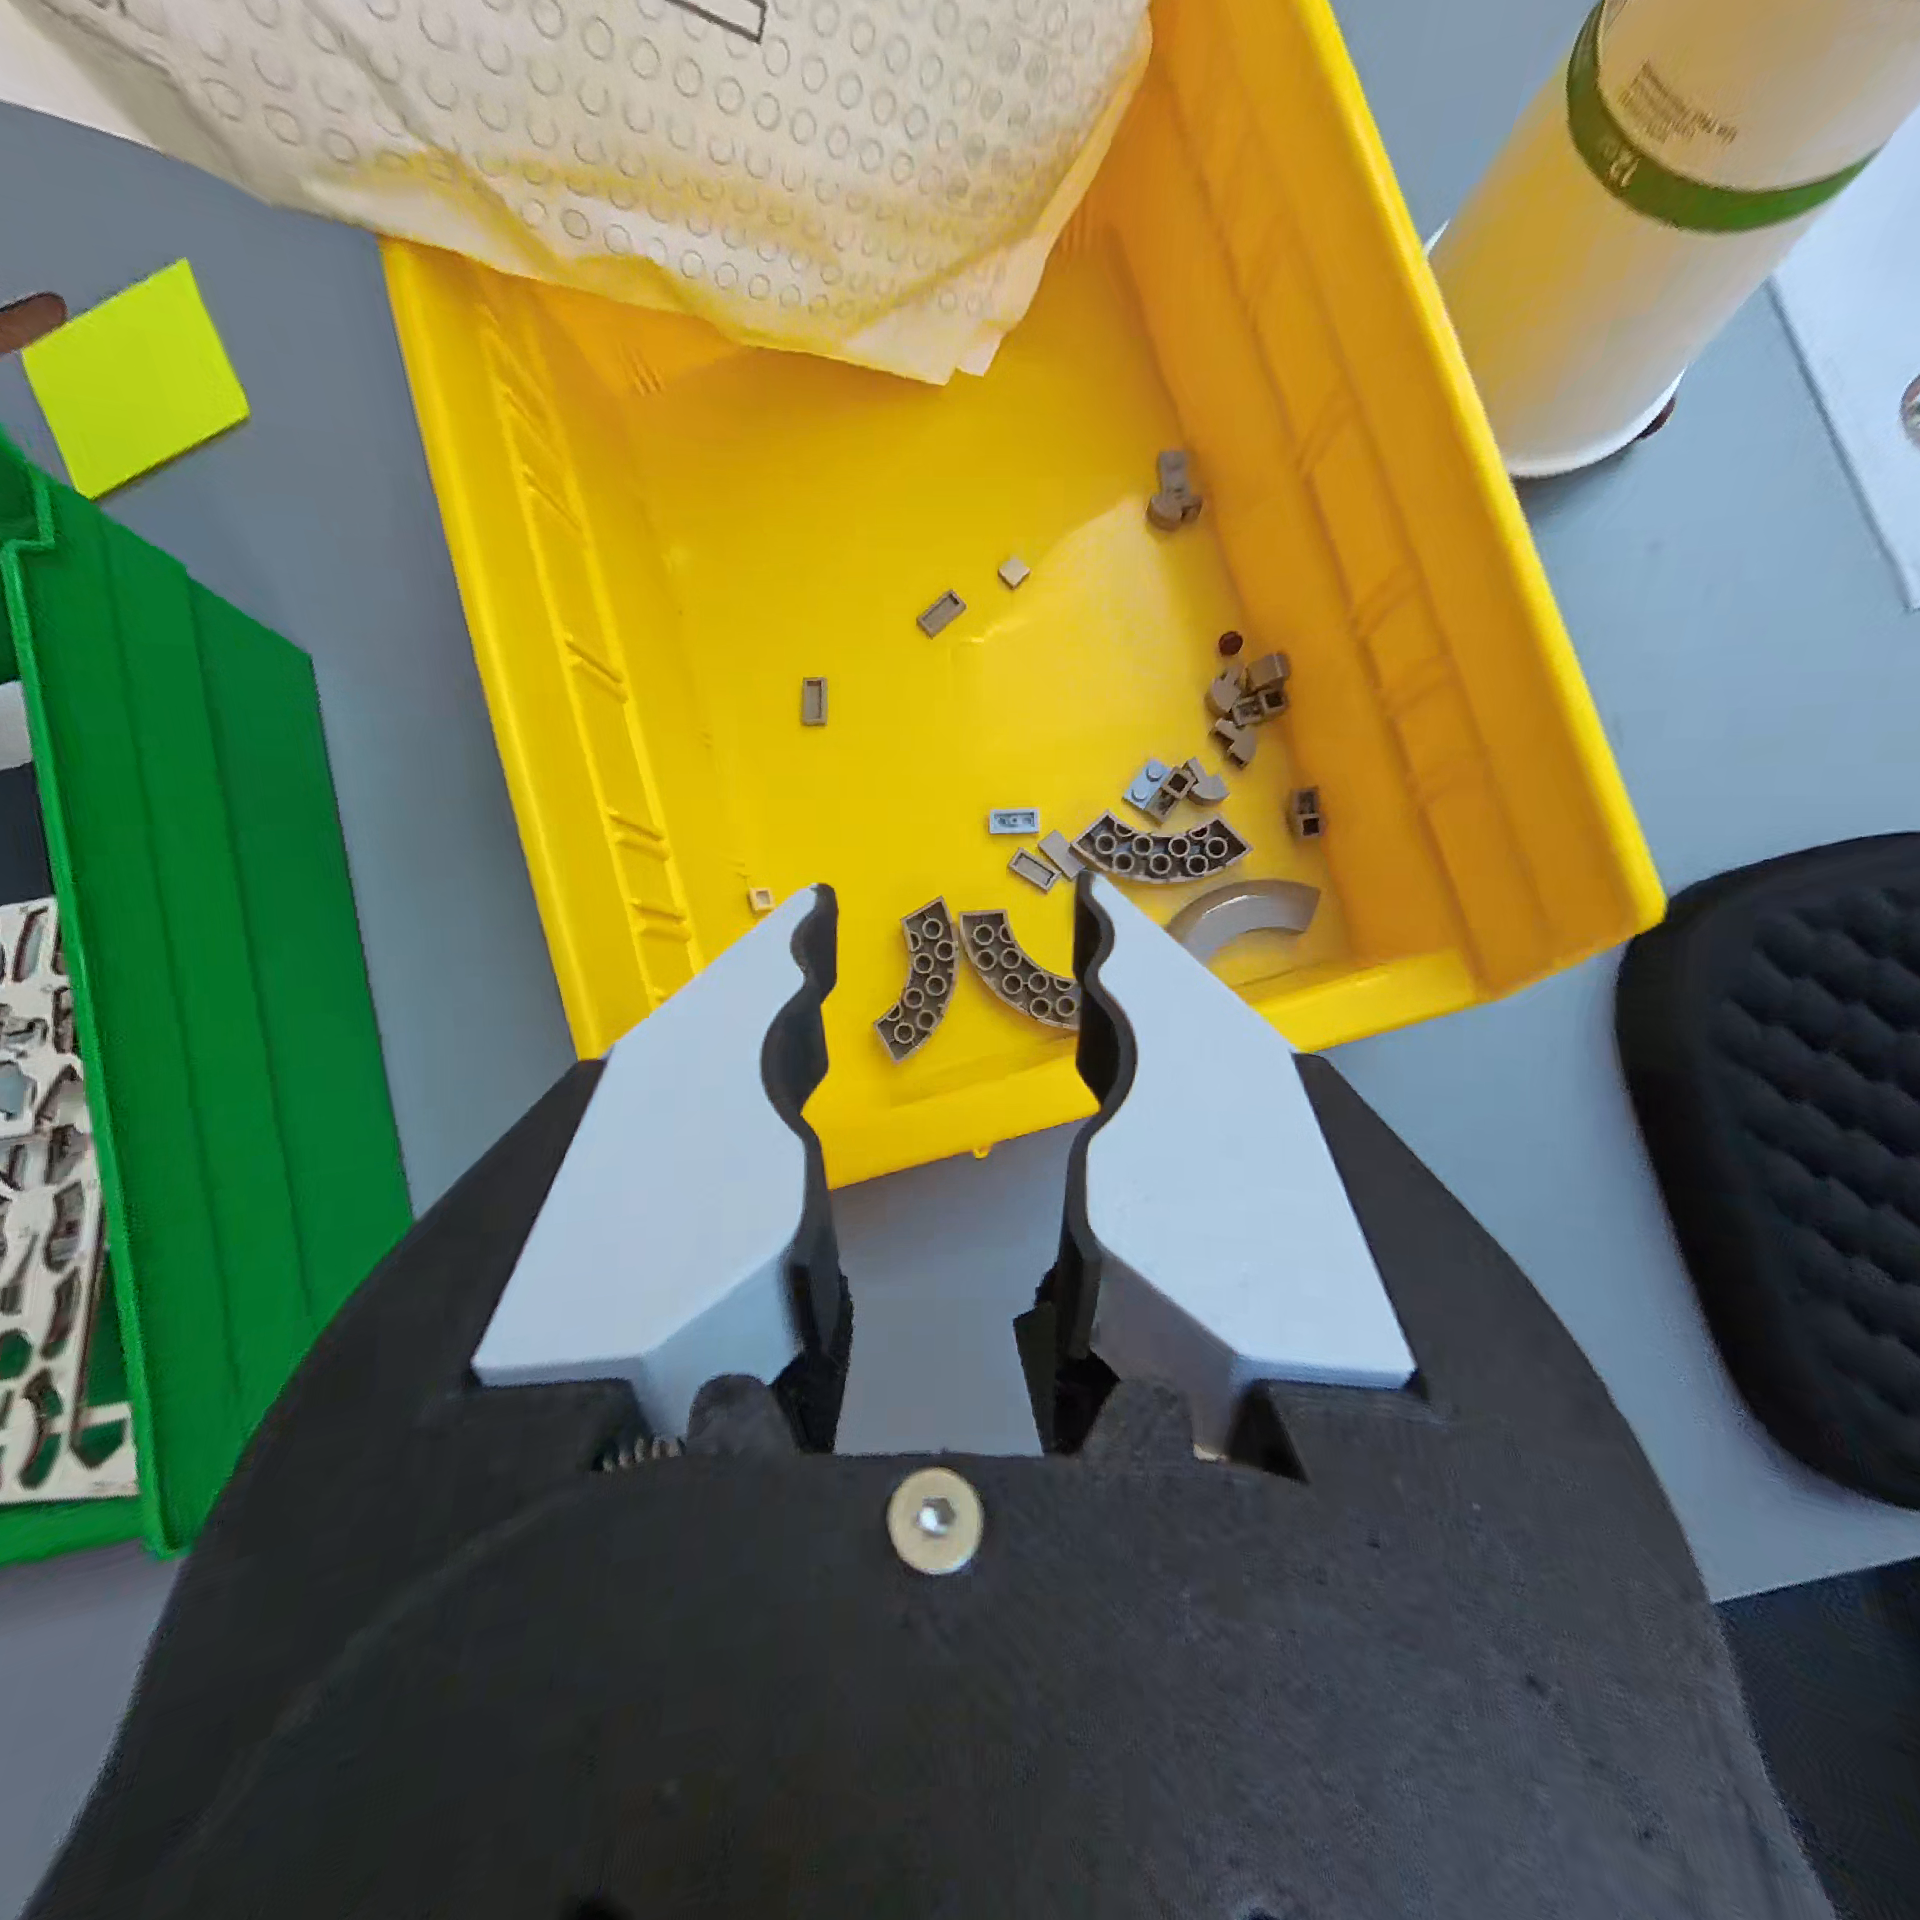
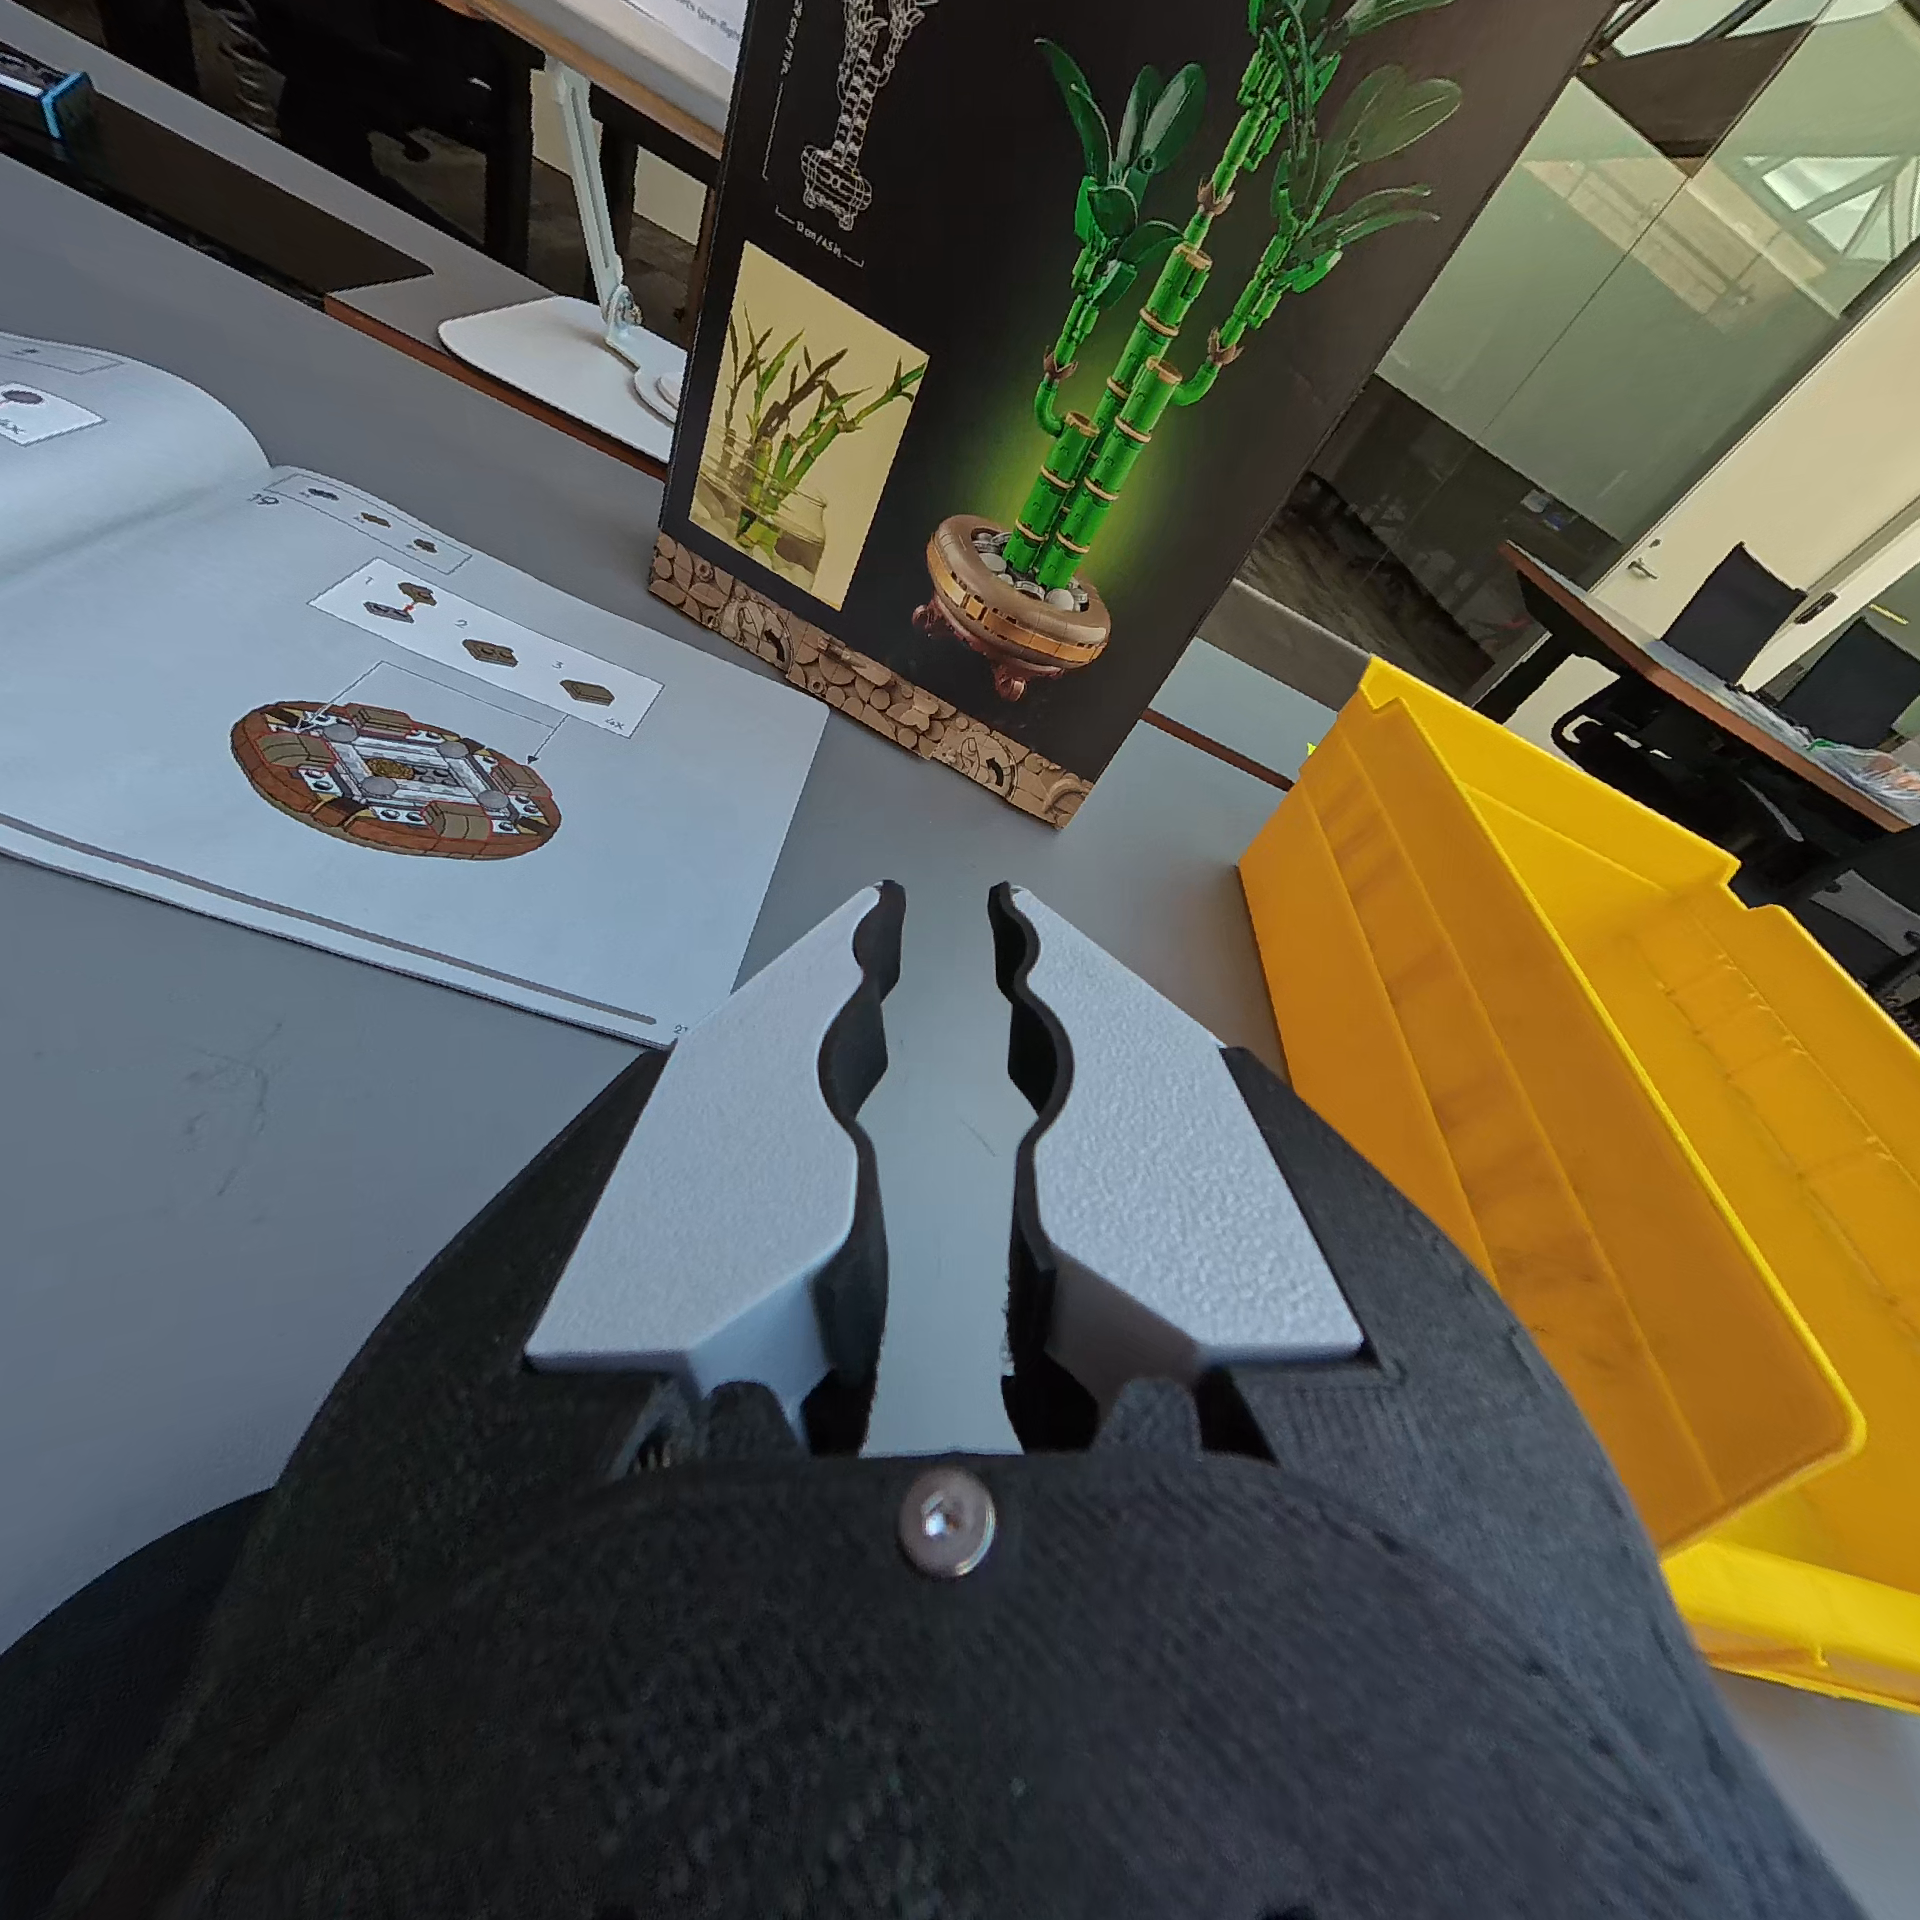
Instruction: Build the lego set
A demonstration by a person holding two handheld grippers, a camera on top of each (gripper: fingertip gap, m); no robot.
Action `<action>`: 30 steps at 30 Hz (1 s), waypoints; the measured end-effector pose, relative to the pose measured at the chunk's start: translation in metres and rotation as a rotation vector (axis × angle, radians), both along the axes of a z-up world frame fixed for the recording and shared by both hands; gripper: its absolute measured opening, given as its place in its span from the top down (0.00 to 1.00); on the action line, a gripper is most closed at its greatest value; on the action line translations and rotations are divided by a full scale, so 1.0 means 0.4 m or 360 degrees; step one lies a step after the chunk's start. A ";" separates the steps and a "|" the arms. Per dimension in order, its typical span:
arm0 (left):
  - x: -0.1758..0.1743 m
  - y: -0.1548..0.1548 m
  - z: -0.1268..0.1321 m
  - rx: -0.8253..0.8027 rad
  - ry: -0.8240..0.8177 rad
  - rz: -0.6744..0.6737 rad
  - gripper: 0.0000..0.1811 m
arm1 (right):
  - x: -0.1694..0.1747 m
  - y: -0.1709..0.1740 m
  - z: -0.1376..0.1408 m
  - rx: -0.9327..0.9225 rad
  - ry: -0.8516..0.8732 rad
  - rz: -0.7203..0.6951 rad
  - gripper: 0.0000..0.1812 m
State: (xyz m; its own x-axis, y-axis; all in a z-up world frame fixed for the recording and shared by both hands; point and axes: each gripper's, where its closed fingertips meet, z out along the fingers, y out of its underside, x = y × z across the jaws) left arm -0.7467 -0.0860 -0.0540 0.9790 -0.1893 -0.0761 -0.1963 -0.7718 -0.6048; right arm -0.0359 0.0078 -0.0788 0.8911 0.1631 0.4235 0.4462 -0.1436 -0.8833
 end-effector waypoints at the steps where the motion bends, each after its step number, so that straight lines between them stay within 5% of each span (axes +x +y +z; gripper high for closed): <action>1: 0.003 0.009 -0.011 -0.0037 0.0036 -0.0037 0.76 | -0.001 0.000 0.000 -0.0002 0.0000 0.0004 0.91; 8: 0.005 0.024 -0.118 -0.0449 0.0280 -0.0188 0.84 | 0.006 0.003 -0.003 -0.0010 -0.0009 -0.0033 0.85; 11: -0.003 -0.010 -0.174 -0.0733 0.0281 -0.0189 0.77 | 0.013 0.015 -0.019 -0.0076 -0.0059 -0.0095 0.70; 15: -0.020 0.001 -0.192 -0.0740 0.0323 -0.0200 0.76 | -0.011 0.032 0.015 -0.0152 -0.0087 -0.0072 0.61; 21: -0.029 0.004 -0.182 -0.0711 0.0265 -0.0172 0.76 | 0.020 0.030 0.176 0.0086 -0.0346 -0.0296 0.60; 26: -0.025 0.029 -0.129 -0.0569 0.0270 -0.0130 0.77 | 0.018 0.062 0.140 0.0013 -0.0375 -0.0341 0.57; 30: -0.002 0.056 -0.043 -0.0357 0.0328 -0.0123 0.78 | -0.006 0.109 0.138 0.0025 -0.0043 -0.0283 0.59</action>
